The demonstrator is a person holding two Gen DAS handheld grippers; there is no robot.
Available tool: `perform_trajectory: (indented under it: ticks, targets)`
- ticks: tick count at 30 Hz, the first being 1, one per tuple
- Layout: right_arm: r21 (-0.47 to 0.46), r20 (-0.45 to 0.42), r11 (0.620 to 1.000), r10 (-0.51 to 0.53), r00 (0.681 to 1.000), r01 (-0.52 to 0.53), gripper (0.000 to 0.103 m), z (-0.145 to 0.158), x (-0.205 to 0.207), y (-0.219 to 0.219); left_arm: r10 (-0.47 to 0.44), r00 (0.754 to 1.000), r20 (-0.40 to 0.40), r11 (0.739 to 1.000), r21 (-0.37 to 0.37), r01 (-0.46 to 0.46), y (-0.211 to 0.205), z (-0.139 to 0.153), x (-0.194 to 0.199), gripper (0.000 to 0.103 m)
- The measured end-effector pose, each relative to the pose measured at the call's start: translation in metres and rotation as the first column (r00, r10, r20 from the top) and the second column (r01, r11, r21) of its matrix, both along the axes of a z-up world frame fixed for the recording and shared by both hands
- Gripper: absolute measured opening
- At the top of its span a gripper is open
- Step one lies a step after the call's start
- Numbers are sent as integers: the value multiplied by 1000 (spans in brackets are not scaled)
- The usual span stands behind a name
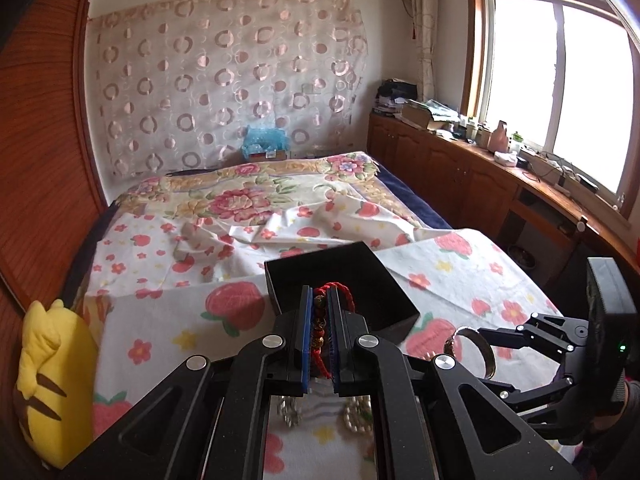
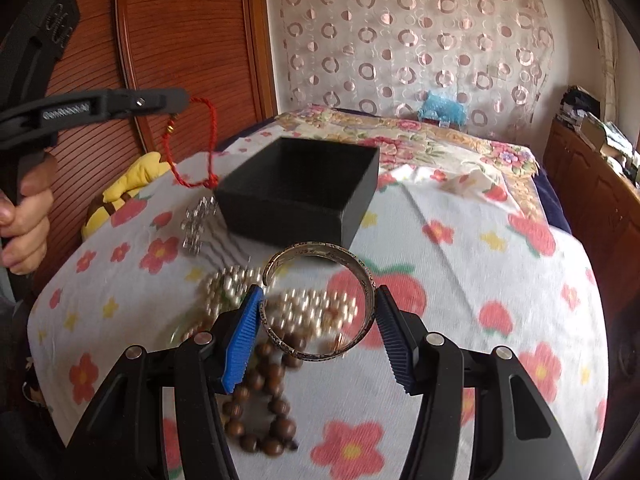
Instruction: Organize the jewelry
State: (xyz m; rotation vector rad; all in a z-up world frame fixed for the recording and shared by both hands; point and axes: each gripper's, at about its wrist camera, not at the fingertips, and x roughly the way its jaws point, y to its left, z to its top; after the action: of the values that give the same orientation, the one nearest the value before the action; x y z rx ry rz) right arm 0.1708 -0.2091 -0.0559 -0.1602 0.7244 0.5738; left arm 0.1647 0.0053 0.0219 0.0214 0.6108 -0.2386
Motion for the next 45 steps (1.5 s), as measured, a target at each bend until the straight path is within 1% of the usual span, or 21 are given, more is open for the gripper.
perform_trajectory:
  ticks: [7, 11, 13, 14, 15, 17, 22, 26, 29, 31, 33, 40, 42, 45]
  targets:
    - [2, 27, 1000, 22, 999, -22, 59, 21, 29, 6, -13, 999, -31, 1000, -5, 12, -8, -8, 41, 6]
    - [-7, 31, 999, 40, 999, -40, 60, 24, 47, 14, -28, 998, -62, 1000, -1, 28, -11, -17, 59, 6]
    - [-10, 27, 999, 52, 998, -52, 60, 23, 54, 20, -34, 996, -81, 999, -7, 33, -10, -22, 64, 9]
    - [-14, 25, 998, 60, 998, -60, 60, 22, 58, 24, -32, 996, -84, 999, -3, 32, -8, -24, 65, 14]
    - [-17, 24, 998, 66, 998, -65, 60, 22, 60, 26, -31, 996, -82, 1000, 0, 31, -7, -24, 65, 20]
    - [-34, 25, 996, 79, 997, -78, 60, 19, 67, 35, -22, 997, -80, 1000, 0, 22, -2, -25, 64, 24]
    - [-67, 23, 993, 101, 995, -100, 60, 14, 83, 52, 15, 996, -82, 1000, 1, -14, 16, -27, 60, 24]
    - [-78, 17, 991, 107, 994, -106, 60, 10, 93, 62, 36, 995, -93, 999, -6, -36, 31, -33, 49, 29]
    - [-81, 24, 991, 106, 994, -104, 60, 10, 96, 65, 47, 994, -102, 999, -4, -48, 38, -38, 40, 30]
    - [-76, 28, 992, 105, 994, -103, 60, 11, 98, 66, 50, 992, -112, 999, -12, -52, 43, -42, 32, 32]
    - [-70, 31, 993, 102, 994, -99, 60, 12, 97, 66, 54, 991, -120, 998, -15, -56, 46, -45, 26, 37]
    - [-75, 47, 995, 74, 996, -70, 60, 11, 75, 44, 34, 986, -164, 998, -37, -41, 49, -64, 6, 41]
    - [-75, 37, 995, 64, 997, -61, 60, 8, 68, 36, 25, 984, -179, 999, -37, -32, 48, -71, 4, 42]
    - [-78, 24, 996, 50, 998, -48, 60, 2, 57, 26, 0, 975, -222, 999, -47, -11, 44, -87, 6, 43]
